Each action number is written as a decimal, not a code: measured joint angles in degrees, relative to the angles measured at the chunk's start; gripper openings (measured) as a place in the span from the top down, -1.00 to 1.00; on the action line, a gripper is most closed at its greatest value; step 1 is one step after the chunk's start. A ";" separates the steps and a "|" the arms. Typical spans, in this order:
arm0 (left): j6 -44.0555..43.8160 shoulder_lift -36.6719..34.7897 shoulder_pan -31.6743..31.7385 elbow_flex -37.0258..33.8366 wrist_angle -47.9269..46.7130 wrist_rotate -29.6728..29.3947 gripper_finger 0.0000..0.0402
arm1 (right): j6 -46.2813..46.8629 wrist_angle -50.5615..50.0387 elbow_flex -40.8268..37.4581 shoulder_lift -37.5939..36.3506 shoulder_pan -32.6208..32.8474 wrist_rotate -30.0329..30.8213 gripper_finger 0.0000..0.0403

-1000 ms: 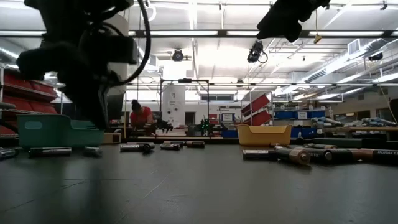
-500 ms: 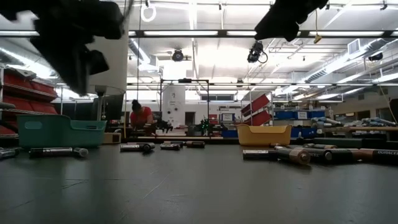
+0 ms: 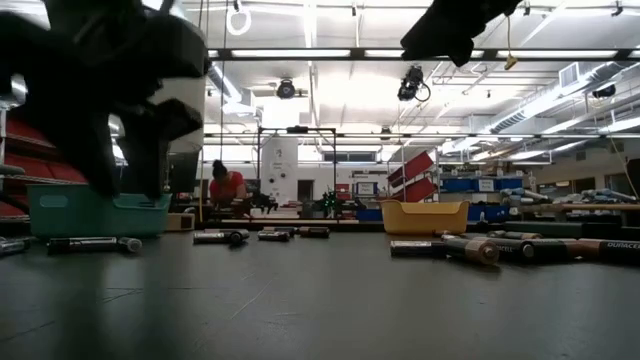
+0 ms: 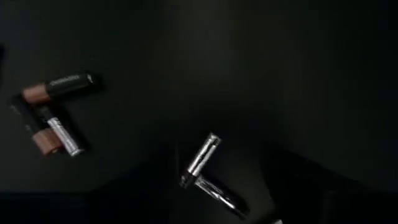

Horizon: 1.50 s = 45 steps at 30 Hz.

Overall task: Sort batteries
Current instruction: Put the silver battery into the green bin

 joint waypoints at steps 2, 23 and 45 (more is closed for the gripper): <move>1.36 1.69 0.60 0.00 1.08 -0.04 -0.11 | 0.20 -0.07 0.00 0.02 0.00 -0.02 0.18; 12.67 10.57 2.40 0.44 0.98 2.68 0.15 | 1.64 -0.08 0.00 0.02 0.07 -0.06 0.18; 11.25 10.59 2.29 0.42 1.46 -3.30 0.83 | 1.06 -0.58 0.00 0.04 0.05 -0.34 0.18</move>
